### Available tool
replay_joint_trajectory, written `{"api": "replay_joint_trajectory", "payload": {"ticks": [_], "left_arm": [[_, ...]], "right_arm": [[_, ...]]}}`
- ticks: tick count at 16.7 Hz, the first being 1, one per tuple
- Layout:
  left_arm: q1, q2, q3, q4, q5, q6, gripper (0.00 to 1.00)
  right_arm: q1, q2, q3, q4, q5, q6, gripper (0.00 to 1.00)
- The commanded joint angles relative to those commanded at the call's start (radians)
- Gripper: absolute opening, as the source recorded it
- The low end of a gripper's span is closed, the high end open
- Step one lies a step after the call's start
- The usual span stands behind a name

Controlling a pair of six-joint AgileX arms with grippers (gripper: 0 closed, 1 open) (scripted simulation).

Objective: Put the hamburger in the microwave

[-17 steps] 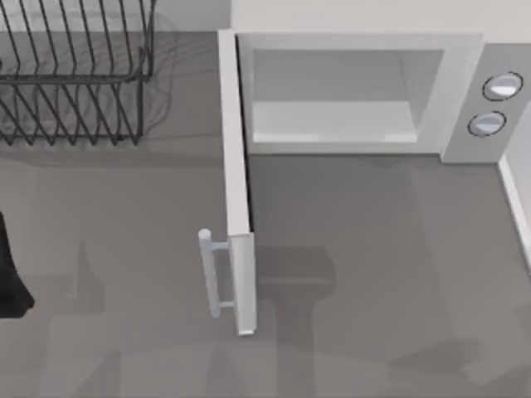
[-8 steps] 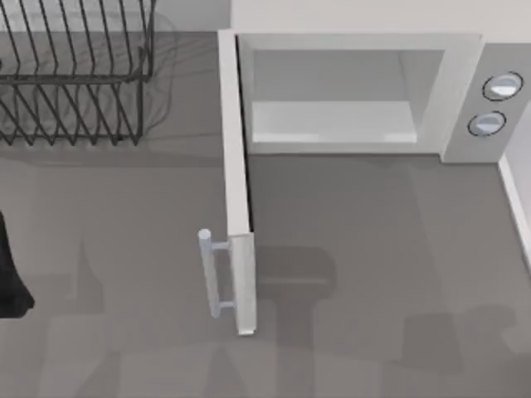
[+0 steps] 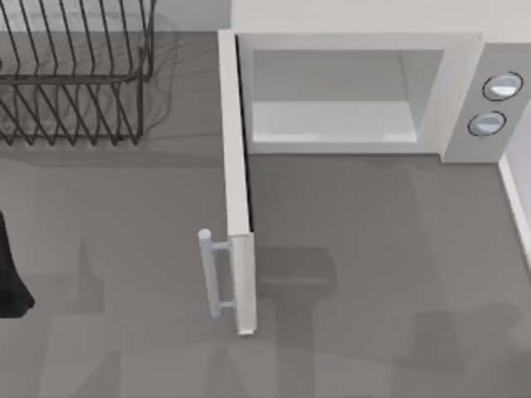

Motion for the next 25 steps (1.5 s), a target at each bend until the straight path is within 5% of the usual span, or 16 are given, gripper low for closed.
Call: {"api": "replay_joint_trajectory", "payload": {"ticks": [7, 13, 25], "left_arm": [[0.000, 0.000, 0.000, 0.000, 0.000, 0.000, 1.00], [0.000, 0.000, 0.000, 0.000, 0.000, 0.000, 1.00], [0.000, 0.000, 0.000, 0.000, 0.000, 0.000, 1.00]], "right_arm": [[-0.001, 0.156, -0.149, 0.316, 0.000, 0.002, 1.00], [-0.001, 0.179, -0.170, 0.353, 0.000, 0.002, 1.00], [-0.001, 0.179, -0.170, 0.353, 0.000, 0.002, 0.10]]}}
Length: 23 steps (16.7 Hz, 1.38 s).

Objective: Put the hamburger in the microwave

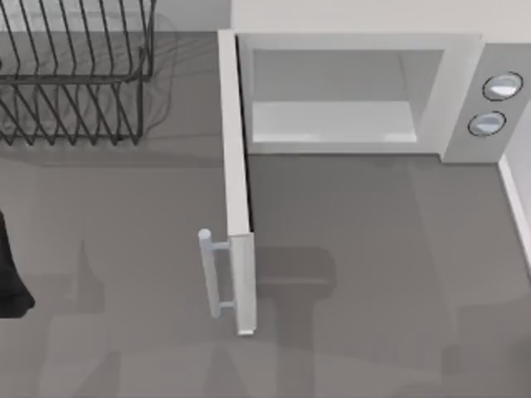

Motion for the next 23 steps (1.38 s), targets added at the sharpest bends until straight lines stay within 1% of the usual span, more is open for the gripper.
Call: {"api": "replay_joint_trajectory", "payload": {"ticks": [1, 2, 9, 10, 12, 14, 19, 21, 23], "left_arm": [[0.000, 0.000, 0.000, 0.000, 0.000, 0.000, 1.00], [0.000, 0.000, 0.000, 0.000, 0.000, 0.000, 1.00], [0.000, 0.000, 0.000, 0.000, 0.000, 0.000, 1.00], [0.000, 0.000, 0.000, 0.000, 0.000, 0.000, 1.00], [0.000, 0.000, 0.000, 0.000, 0.000, 0.000, 1.00], [0.000, 0.000, 0.000, 0.000, 0.000, 0.000, 1.00], [0.000, 0.000, 0.000, 0.000, 0.000, 0.000, 1.00], [0.000, 0.000, 0.000, 0.000, 0.000, 0.000, 1.00], [0.000, 0.000, 0.000, 0.000, 0.000, 0.000, 1.00]], "right_arm": [[0.000, 0.000, 0.000, 0.000, 0.000, 0.000, 0.02], [0.000, 0.000, 0.000, 0.000, 0.000, 0.000, 0.00], [0.000, 0.000, 0.000, 0.000, 0.000, 0.000, 0.00], [-0.002, -0.072, 0.043, -0.096, -0.016, 0.009, 0.00], [-0.003, -0.076, 0.057, -0.112, -0.017, 0.007, 0.00], [-0.004, -0.096, 0.100, -0.171, -0.017, 0.003, 0.00], [-0.005, -0.185, 0.251, -0.451, -0.017, -0.002, 0.00], [-0.006, -0.223, 0.303, -0.525, -0.016, -0.001, 0.00], [-0.006, -0.246, 0.329, -0.557, -0.016, 0.001, 0.00]]}}
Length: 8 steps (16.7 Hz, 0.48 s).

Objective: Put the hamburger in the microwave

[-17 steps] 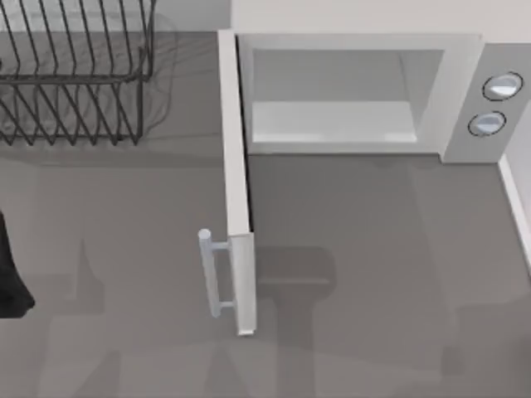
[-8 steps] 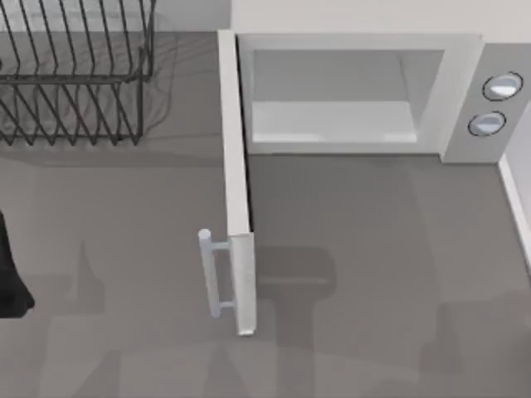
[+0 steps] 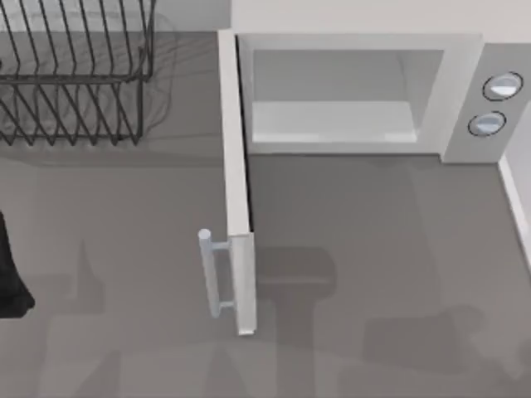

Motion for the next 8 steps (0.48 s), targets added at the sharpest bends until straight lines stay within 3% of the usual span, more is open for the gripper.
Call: {"api": "replay_joint_trajectory", "payload": {"ticks": [8], "left_arm": [[0.000, 0.000, 0.000, 0.000, 0.000, 0.000, 1.00]], "right_arm": [[0.034, 0.040, 0.020, 0.062, 0.026, 0.039, 0.00]]}}
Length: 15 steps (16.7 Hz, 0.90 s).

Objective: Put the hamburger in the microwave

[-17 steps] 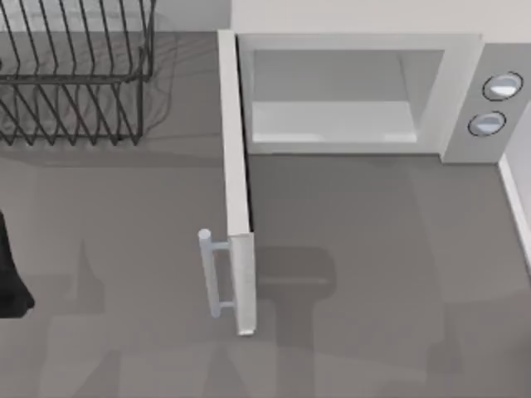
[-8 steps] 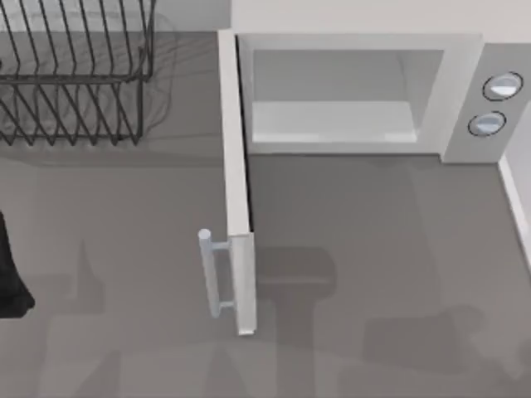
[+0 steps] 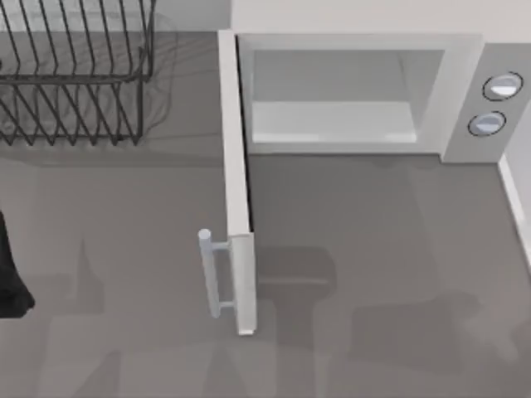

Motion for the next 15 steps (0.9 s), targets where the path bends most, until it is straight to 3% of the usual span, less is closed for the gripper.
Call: {"api": "replay_joint_trajectory", "payload": {"ticks": [6, 15], "left_arm": [[0.000, 0.000, 0.000, 0.000, 0.000, 0.000, 1.00], [0.000, 0.000, 0.000, 0.000, 0.000, 0.000, 1.00]], "right_arm": [[0.185, 0.227, 0.080, 0.376, 0.137, 0.203, 0.00], [0.572, 0.655, 0.158, 1.267, 0.406, 0.670, 0.00]]}}
